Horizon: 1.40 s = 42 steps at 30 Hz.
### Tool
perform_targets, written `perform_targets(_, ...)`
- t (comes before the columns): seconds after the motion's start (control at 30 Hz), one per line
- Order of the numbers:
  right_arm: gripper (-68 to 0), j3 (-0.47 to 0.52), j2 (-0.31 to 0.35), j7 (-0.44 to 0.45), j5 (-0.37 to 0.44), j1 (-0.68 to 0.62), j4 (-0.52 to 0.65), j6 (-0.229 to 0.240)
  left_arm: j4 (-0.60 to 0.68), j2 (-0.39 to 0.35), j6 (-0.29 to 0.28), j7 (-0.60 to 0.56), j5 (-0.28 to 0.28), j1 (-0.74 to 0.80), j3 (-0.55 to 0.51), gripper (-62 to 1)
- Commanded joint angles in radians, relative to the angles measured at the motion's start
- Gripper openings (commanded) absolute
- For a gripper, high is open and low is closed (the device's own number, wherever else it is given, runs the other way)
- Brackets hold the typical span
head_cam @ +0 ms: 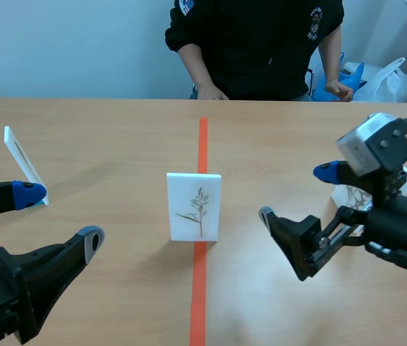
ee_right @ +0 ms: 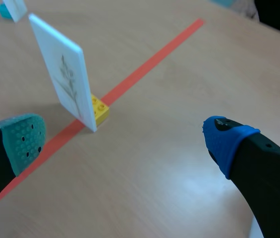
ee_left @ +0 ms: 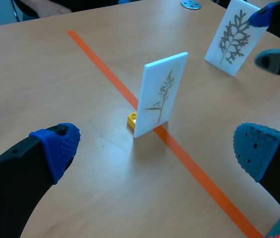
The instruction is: Sort the leaf by its shape. The table is split by an orange tape line. A compound leaf with several leaflets goes to the left side, a simple leaf with one blade goes to the right side. Return to the home posture when a red brick is placed on the table.
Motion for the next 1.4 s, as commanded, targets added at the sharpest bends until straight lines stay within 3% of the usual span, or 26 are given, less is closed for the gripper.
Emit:
perform_targets(0.0, 0.4, -0.019, 0.0, 0.032, -0.007, 0.055, -0.035, -0.004, 0.008, 0.003, -0.002, -0.018, -0.006, 0.0, -0.005, 1.4)
perform_targets(0.33, 0.4, -0.26, -0.106, 0.132, -0.126, 0.286, -0.326, -0.024, 0.008, 0.003, -0.002, -0.018, -0.006, 0.0, -0.005, 1.4)
perform_targets(0.57, -0.7, -0.392, -0.209, 0.164, -0.203, 0.373, -0.476, -0.128, 0.008, 0.003, -0.002, -0.018, -0.006, 0.0, -0.005, 1.4)
perform_targets(0.77, -13.0, -0.466, -0.275, 0.173, -0.249, 0.408, -0.563, -0.207, 0.008, 0.003, -0.002, -0.018, -0.006, 0.0, -0.005, 1.4)
perform_targets(0.9, -23.9, -0.492, -0.282, 0.185, -0.265, 0.404, -0.566, -0.215, 0.008, 0.003, -0.002, -0.018, -0.006, 0.0, -0.005, 1.4)
perform_targets(1.07, -46.6, -0.495, -0.282, 0.19, -0.265, 0.403, -0.566, -0.242, 0.008, 0.003, -0.002, -0.019, -0.006, 0.0, -0.005, 1.4)
perform_targets(1.2, -58.2, -0.495, -0.282, 0.19, -0.265, 0.401, -0.566, -0.266, 0.008, 0.003, -0.002, -0.02, -0.006, 0.0, -0.005, 1.4)
perform_targets(1.37, -61.6, -0.494, -0.27, 0.222, -0.265, 0.4, -0.543, -0.284, 0.008, 0.003, -0.002, -0.022, -0.006, 0.0, -0.005, 1.4)
